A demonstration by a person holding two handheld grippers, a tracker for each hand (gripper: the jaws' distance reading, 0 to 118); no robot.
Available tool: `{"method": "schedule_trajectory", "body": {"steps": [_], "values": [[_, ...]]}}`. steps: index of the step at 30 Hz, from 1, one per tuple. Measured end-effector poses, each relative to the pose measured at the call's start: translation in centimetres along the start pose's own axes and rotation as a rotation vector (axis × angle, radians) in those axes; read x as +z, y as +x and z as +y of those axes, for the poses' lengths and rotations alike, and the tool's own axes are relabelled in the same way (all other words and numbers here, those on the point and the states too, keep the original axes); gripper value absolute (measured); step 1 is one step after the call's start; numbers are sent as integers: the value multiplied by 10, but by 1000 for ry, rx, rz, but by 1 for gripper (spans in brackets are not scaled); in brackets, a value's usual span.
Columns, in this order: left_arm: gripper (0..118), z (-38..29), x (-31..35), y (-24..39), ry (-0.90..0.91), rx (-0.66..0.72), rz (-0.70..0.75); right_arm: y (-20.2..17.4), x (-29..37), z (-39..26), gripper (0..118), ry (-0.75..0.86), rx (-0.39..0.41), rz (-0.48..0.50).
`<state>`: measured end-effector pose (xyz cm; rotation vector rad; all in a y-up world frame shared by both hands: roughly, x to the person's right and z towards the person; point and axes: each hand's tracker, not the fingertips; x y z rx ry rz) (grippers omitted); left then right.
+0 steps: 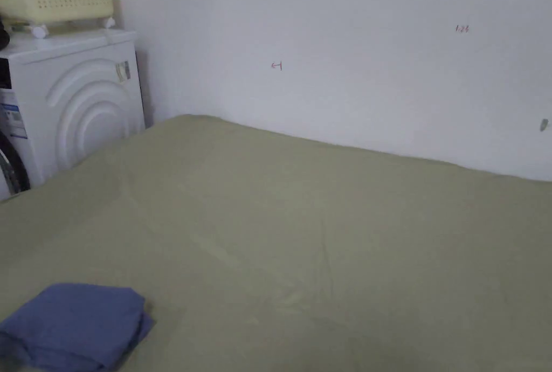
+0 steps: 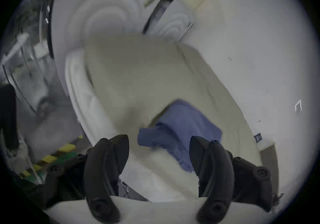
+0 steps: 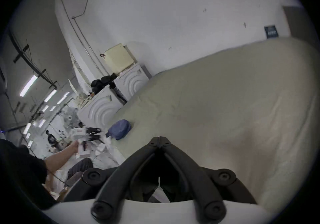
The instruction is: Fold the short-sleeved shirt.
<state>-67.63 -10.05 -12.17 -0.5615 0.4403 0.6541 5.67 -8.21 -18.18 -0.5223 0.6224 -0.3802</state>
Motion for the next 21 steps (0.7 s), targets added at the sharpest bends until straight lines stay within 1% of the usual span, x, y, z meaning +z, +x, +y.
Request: {"method": "schedule_trajectory", "body": {"steps": [1, 2, 3, 4, 5, 6, 7, 8, 9, 10, 11, 12, 13, 14, 15, 16, 18, 19, 21], "values": [[78, -8, 25, 22, 61, -51, -12, -6, 9, 6, 0, 18, 44, -79], [75, -17, 44, 49, 126, -119, 6, -11, 18, 10, 0, 40, 82, -130], [72, -29, 63, 81, 183, -220, -5, -18, 26, 14, 0, 61, 128, -181], [68, -41, 78, 107, 198, -293, -22, -23, 32, 16, 0, 63, 161, -220], [61, -56, 91, 133, 241, -370, -43, -30, 39, 18, 0, 82, 180, -270], [51, -74, 106, 162, 284, -426, -96, -28, 45, 18, 0, 105, 191, -307], [31, -89, 116, 184, 308, -462, -153, -31, 49, 19, 0, 118, 198, -331], [15, -106, 125, 210, 318, -489, -221, -35, 54, 19, 0, 137, 208, -370], [11, -118, 124, 225, 310, -513, -296, -40, 58, 19, 0, 167, 231, -412], [9, -136, 127, 247, 294, -538, -341, -42, 60, 18, 0, 186, 251, -420], [3, -152, 129, 265, 295, -544, -351, -44, 63, 16, 0, 205, 270, -430], [0, -174, 131, 287, 328, -536, -341, -47, 64, 14, 0, 232, 287, -464], [0, -192, 126, 296, 419, -564, -327, -48, 64, 10, 0, 265, 310, -497], [0, -205, 128, 305, 437, -586, -356, -48, 62, 4, 0, 300, 339, -534], [0, -220, 129, 317, 437, -609, -378, -47, 60, -4, 0, 337, 357, -590], [0, -228, 130, 322, 420, -623, -405, -46, 59, -11, 0, 347, 370, -624], [0, -251, 126, 338, 342, -640, -427, -41, 53, -25, 0, 324, 405, -720], [0, -257, 124, 339, 345, -633, -427, -39, 52, -30, 0, 312, 419, -753], [0, -266, 125, 345, 341, -634, -416, -35, 55, -35, 0, 311, 415, -790]]}}
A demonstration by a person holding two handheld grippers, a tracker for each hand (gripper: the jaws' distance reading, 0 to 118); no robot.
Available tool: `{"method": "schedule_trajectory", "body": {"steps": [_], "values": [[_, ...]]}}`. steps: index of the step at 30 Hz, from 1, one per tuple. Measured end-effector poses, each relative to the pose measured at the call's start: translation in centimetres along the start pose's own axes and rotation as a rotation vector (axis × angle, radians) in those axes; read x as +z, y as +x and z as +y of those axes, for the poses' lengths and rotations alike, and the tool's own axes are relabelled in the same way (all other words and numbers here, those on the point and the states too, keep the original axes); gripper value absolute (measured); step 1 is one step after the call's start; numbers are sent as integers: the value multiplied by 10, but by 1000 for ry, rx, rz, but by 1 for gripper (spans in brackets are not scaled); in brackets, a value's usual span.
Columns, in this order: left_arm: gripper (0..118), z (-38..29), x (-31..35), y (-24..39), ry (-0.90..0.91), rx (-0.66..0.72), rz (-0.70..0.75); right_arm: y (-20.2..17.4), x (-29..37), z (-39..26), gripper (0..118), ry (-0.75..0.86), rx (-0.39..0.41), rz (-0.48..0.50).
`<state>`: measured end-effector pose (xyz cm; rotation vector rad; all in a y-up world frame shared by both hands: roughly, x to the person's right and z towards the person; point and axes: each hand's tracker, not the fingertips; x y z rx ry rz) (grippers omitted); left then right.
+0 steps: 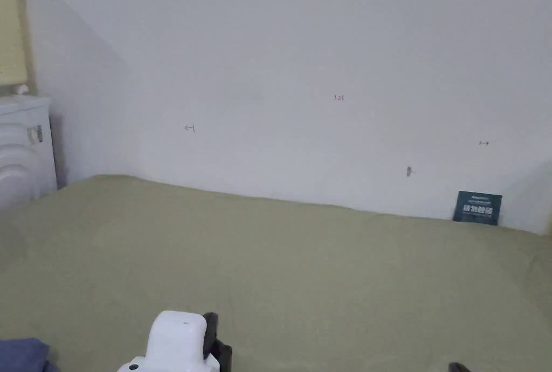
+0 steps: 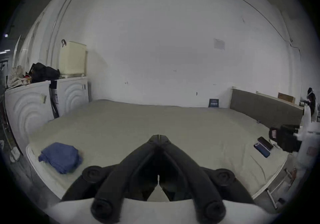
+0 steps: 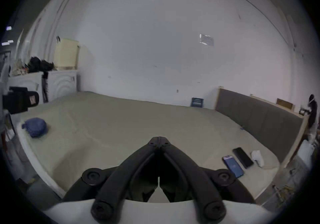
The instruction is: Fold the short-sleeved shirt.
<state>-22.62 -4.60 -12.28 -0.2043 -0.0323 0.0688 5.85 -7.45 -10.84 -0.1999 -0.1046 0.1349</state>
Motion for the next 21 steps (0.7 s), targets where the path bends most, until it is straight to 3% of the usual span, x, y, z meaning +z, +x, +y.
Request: {"method": "schedule_trajectory", "body": {"steps": [5, 11, 12, 13, 14, 15, 16, 17, 18, 19, 21], "values": [[0, 4, 4, 1, 6, 38, -8, 12, 7, 8, 0, 25, -17, -36], [0, 42, 8, -4, 43, -23, 17, 30, 13, 50, 0, 103, -21, -76], [3, 51, 9, -2, 58, -33, 23, 33, 13, 58, 0, 109, -26, -78], [19, 58, 8, -4, 67, -45, 11, 34, 13, 66, 0, 113, -27, -87], [45, 64, 7, -5, 72, -54, 4, 36, 12, 70, 8, 115, -29, -94], [81, 68, 5, -4, 67, -70, -5, 38, 11, 74, 32, 116, -31, -98], [115, 71, 3, -3, 66, -77, 1, 40, 8, 77, 82, 105, -36, -92], [118, 70, 4, -2, 80, -76, -1, 39, 4, 77, 114, 80, -48, -87], [118, 70, 8, -1, 124, -77, 2, 39, 4, 76, 116, 37, -42, -72], [118, 69, 9, -1, 119, -71, 2, 38, 10, 74, 117, 125, -38, -101], [118, 67, 9, 0, 111, -71, -2, 35, 13, 72, 117, 117, -31, -100]]}}
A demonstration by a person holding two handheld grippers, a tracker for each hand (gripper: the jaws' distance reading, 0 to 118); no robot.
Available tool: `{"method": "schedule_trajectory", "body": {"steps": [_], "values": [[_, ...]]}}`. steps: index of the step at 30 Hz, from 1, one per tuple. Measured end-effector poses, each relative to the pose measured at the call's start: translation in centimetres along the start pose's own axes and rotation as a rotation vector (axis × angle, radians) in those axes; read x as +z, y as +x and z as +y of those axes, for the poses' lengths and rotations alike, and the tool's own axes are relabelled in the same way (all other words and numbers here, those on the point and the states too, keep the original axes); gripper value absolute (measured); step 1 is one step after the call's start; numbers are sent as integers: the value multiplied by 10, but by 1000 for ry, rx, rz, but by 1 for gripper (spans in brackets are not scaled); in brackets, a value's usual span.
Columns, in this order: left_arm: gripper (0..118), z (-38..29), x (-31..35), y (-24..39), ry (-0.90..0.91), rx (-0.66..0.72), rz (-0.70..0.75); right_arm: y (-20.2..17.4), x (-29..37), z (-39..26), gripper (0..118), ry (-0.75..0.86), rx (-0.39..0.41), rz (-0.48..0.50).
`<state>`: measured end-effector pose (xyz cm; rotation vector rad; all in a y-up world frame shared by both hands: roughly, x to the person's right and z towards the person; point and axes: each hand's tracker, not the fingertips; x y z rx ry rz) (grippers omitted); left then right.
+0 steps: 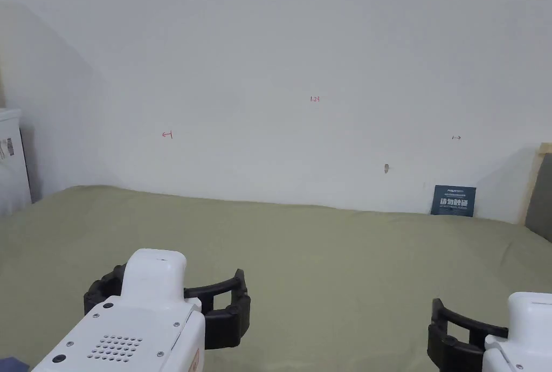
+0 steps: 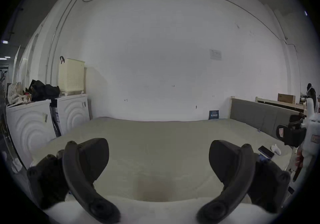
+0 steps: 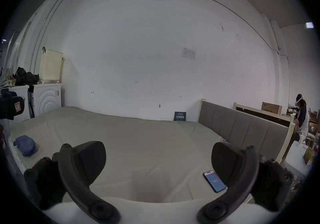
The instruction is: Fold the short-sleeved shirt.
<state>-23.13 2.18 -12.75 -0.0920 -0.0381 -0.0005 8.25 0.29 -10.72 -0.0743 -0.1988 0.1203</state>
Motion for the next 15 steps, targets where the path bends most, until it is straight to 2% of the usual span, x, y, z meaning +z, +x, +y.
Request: {"method": "schedule_trajectory", "body": {"steps": [3, 10, 15], "values": [[118, -3, -3, 1, -26, -5, 39, -4, 2, 2, 117, -22, 28, 3], [118, -4, -5, -3, -35, 11, 53, -1, -4, -4, 118, -9, 4, 43], [118, -4, -1, -10, -19, 42, 39, 5, -5, -7, 118, 19, -61, 46]]}}
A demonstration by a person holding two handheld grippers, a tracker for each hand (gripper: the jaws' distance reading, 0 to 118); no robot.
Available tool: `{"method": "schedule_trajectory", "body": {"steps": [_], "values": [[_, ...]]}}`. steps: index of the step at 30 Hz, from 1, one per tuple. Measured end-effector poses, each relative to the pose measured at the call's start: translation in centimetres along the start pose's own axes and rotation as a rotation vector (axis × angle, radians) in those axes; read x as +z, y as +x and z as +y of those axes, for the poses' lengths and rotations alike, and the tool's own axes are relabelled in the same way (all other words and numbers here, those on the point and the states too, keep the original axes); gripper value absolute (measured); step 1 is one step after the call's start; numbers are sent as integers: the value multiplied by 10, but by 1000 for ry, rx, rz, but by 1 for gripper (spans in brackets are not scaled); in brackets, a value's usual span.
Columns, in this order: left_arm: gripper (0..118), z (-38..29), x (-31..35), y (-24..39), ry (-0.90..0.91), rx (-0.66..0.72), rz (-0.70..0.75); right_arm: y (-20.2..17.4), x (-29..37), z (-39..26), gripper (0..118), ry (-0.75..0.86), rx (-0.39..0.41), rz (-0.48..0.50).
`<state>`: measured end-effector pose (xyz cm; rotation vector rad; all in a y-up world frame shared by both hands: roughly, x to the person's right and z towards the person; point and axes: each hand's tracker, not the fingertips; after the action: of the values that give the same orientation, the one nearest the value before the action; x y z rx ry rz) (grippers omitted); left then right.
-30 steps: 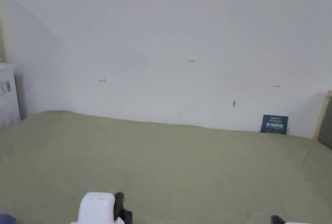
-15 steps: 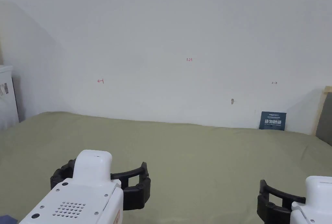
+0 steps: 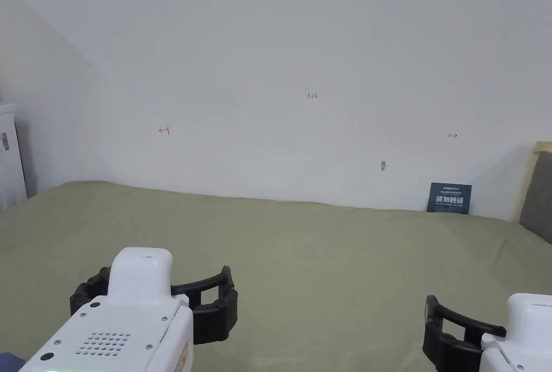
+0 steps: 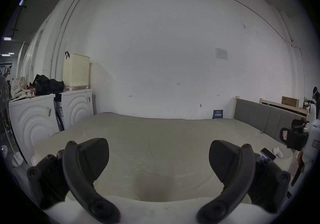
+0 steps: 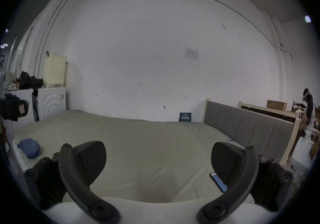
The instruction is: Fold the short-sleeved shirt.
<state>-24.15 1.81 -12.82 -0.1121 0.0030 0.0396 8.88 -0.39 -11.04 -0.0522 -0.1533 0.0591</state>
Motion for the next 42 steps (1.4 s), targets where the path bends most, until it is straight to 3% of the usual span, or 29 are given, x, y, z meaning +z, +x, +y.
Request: {"method": "schedule_trajectory", "body": {"steps": [9, 14, 18, 22, 32, 37, 42], "values": [[118, -3, 3, -5, -5, 17, -3, 4, 1, -1, 118, 34, -72, 48], [118, -9, 5, -3, 3, 12, -8, -2, 5, -3, 118, 90, 10, 42], [118, -14, 4, 1, 8, -2, -12, -2, 1, -1, 118, 61, -24, 78], [118, -16, 1, 1, -10, 11, -20, -3, -4, -8, 118, 26, 22, 83], [118, -10, 2, 3, -13, 32, -69, 4, -3, -8, 118, 11, 2, 89], [118, -11, 1, 5, -23, 39, -76, 9, -1, -1, 118, 60, -80, 97], [118, -8, 3, 5, -13, 31, -74, 12, -7, 2, 118, 23, -94, 88]]}}
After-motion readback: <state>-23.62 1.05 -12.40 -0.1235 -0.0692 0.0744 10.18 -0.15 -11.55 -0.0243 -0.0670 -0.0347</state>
